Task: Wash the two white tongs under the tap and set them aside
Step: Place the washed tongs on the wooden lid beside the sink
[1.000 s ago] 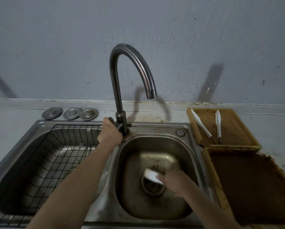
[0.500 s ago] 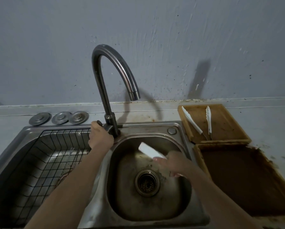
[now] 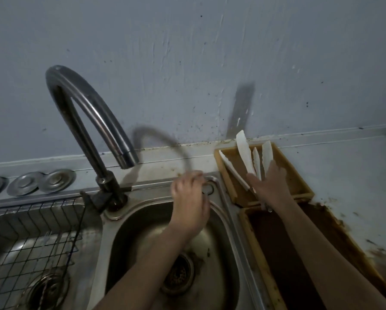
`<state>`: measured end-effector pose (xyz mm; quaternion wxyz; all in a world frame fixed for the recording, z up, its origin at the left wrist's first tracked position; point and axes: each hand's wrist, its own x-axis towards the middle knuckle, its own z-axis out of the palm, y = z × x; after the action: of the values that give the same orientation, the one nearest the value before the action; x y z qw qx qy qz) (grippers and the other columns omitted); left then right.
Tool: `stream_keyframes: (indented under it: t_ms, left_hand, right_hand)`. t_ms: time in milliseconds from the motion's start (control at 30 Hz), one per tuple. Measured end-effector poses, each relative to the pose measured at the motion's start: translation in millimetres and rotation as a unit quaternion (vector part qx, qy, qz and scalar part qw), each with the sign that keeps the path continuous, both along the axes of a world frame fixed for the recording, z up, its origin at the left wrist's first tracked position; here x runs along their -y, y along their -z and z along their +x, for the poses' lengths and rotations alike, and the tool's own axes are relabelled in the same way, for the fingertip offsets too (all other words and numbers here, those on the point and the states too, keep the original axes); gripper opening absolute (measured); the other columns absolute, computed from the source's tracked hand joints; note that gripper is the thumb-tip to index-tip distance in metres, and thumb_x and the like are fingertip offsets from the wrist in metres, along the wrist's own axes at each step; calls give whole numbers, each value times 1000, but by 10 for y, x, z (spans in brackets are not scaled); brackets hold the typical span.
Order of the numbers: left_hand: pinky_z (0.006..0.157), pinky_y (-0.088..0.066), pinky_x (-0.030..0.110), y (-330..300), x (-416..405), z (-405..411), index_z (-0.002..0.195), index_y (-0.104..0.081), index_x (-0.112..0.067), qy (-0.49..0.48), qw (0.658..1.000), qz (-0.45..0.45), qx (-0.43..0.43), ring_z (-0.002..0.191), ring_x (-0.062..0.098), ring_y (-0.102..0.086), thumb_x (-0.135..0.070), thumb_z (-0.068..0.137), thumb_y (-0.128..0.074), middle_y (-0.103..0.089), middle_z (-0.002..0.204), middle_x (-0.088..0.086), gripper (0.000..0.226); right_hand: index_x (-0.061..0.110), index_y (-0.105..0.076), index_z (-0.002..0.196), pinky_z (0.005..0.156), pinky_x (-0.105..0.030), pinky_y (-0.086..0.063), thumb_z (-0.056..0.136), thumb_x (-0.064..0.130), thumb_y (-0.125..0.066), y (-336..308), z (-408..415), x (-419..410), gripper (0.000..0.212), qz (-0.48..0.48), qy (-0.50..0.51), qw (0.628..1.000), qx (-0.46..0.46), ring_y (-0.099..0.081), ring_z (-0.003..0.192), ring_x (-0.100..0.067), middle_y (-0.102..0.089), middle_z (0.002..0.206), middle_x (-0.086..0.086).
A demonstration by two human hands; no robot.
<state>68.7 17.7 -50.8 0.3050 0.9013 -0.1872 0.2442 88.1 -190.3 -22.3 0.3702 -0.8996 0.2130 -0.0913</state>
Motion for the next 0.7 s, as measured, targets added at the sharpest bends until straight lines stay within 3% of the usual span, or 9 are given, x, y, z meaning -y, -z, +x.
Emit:
stream_keyframes:
  t_ms: [100, 300, 700]
  left_hand:
    - [104, -36, 41, -12, 207, 104, 112, -53, -24, 108, 988, 49, -102, 113, 16, -51, -11, 83, -47, -60, 115, -2, 32]
    - [113, -25, 45, 174, 403, 335, 135, -39, -22, 165, 957, 185, -152, 135, 23, -34, -12, 87, -47, -54, 133, 4, 49]
    - [107, -33, 44, 139, 424, 374, 140, -34, -22, 186, 943, 187, -201, 125, 25, -41, -6, 83, -50, -49, 136, 3, 61]
  right_hand:
    - [17, -17, 145, 72, -27, -42, 84, 36, -63, 119, 63, 83, 78, -27, 4, 1000, -7, -45, 115, -30, -27, 141, -15]
    - [12, -25, 142, 95, -43, -44, 82, 32, -67, 291, 236, 238, 76, -87, 3, 996, -13, -46, 122, -33, -38, 138, -19]
    - [7, -35, 133, 79, -31, -39, 84, 35, -66, 414, 408, 229, 65, -65, -16, 997, -25, -51, 112, -32, -50, 126, -20]
